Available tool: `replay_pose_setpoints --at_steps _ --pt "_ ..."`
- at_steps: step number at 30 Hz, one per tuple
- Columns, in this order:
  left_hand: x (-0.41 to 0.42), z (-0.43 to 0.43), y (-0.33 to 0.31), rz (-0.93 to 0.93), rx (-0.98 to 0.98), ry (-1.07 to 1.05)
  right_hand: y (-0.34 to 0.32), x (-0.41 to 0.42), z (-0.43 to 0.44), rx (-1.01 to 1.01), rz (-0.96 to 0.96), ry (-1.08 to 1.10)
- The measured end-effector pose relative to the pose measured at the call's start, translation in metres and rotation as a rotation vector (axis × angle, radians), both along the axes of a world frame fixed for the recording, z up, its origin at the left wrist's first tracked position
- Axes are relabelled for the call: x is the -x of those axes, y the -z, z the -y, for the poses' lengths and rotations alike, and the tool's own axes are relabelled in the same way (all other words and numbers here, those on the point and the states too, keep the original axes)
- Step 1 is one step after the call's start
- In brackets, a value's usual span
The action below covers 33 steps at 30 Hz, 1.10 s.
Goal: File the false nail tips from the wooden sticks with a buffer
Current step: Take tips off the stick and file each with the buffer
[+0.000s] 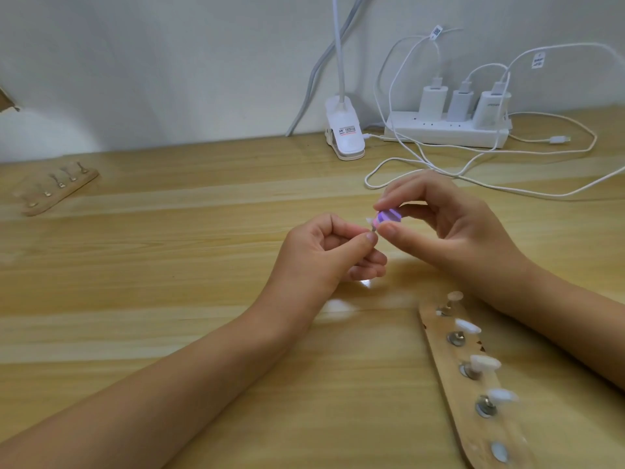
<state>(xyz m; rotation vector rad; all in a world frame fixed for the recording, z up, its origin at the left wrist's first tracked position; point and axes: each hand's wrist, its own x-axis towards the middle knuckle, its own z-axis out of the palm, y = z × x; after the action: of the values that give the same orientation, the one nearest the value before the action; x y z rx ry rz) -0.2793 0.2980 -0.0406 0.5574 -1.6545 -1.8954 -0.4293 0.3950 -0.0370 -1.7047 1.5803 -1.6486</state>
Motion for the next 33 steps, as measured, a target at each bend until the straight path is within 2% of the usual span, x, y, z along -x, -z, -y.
replay_pose_setpoints --at_steps 2,5,7,10,13,15,22,33 --pt "0.000 0.000 0.000 0.000 -0.009 -0.004 0.000 0.000 0.000 -0.004 0.038 -0.001" --pt "0.001 0.000 -0.001 -0.002 -0.016 -0.015 0.002 0.000 0.000 0.015 -0.048 -0.021" --pt "0.001 0.000 -0.001 -0.006 -0.026 -0.017 0.003 0.005 0.002 -0.045 -0.017 0.043" --pt "0.000 0.000 -0.002 -0.021 -0.043 -0.006 0.002 0.013 0.005 -0.125 0.154 0.136" --pt "0.000 0.000 -0.002 -0.027 -0.039 0.014 0.000 0.013 0.003 -0.024 0.369 0.071" --pt "0.000 0.000 -0.002 -0.027 -0.028 0.025 -0.002 0.010 0.002 0.010 0.428 -0.001" --pt "0.000 -0.003 -0.002 -0.024 0.048 0.027 -0.003 -0.001 0.001 -0.101 0.319 -0.012" --pt "0.000 -0.004 -0.004 -0.017 0.051 0.056 -0.006 -0.005 -0.002 -0.047 0.241 -0.009"
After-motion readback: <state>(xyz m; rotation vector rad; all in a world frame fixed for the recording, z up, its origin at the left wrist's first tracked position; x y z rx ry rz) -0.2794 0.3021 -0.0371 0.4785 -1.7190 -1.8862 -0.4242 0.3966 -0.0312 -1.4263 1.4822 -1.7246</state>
